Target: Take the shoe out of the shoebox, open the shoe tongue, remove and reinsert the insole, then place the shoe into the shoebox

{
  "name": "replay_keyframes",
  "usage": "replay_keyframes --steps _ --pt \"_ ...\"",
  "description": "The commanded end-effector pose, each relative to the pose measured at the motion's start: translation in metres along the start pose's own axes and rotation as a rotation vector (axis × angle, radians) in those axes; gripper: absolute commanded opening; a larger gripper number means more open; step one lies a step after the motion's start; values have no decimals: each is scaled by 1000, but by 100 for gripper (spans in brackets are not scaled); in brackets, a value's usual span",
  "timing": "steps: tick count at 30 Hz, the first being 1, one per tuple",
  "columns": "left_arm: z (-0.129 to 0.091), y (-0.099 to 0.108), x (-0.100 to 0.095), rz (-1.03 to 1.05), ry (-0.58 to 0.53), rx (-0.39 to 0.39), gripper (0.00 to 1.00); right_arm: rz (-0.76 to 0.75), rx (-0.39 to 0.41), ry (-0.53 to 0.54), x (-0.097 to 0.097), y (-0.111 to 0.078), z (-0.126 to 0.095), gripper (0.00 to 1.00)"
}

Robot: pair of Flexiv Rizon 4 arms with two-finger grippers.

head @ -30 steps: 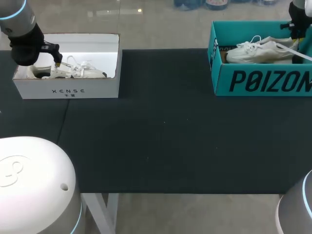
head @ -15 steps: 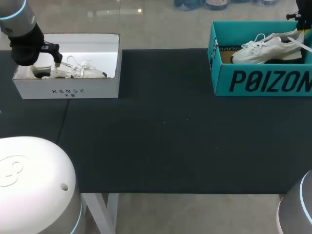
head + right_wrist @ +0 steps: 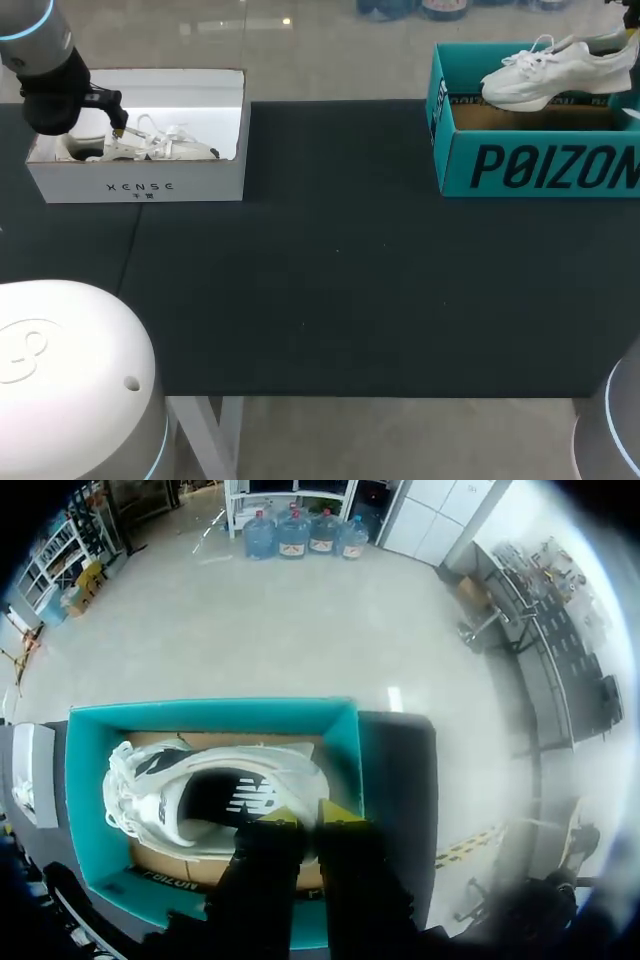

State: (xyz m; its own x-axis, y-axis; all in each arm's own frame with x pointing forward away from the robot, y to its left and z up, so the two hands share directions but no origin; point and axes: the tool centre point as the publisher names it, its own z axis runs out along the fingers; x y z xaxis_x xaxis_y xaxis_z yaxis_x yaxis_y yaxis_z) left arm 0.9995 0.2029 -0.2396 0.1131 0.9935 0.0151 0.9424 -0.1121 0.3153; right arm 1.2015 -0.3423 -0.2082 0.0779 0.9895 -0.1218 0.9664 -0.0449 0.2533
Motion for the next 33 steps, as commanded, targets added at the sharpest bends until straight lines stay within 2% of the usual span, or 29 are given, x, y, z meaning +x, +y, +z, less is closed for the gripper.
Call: replay_keyframes --steps 1,4,7,15,25,29,33 --pt "-1 -1 0 1 3 -1 100 -5 -19 -1 1 -9 -53 0" --pt "-1 -1 0 1 3 -1 100 -13 -48 5 3 -15 -78 0" --pt "-1 -1 0 1 3 -1 100 -7 -71 19 6 -31 -102 0" --pt "-1 -1 0 1 3 -1 100 28 -96 29 29 -87 -152 0" --pt "-1 -1 0 1 3 -1 100 20 -141 88 74 -187 -203 0" --pt "-1 -1 0 1 3 -1 100 14 -146 94 93 -227 -212 0" --pt "-1 -1 0 1 3 -1 100 20 -151 113 112 -266 -211 0"
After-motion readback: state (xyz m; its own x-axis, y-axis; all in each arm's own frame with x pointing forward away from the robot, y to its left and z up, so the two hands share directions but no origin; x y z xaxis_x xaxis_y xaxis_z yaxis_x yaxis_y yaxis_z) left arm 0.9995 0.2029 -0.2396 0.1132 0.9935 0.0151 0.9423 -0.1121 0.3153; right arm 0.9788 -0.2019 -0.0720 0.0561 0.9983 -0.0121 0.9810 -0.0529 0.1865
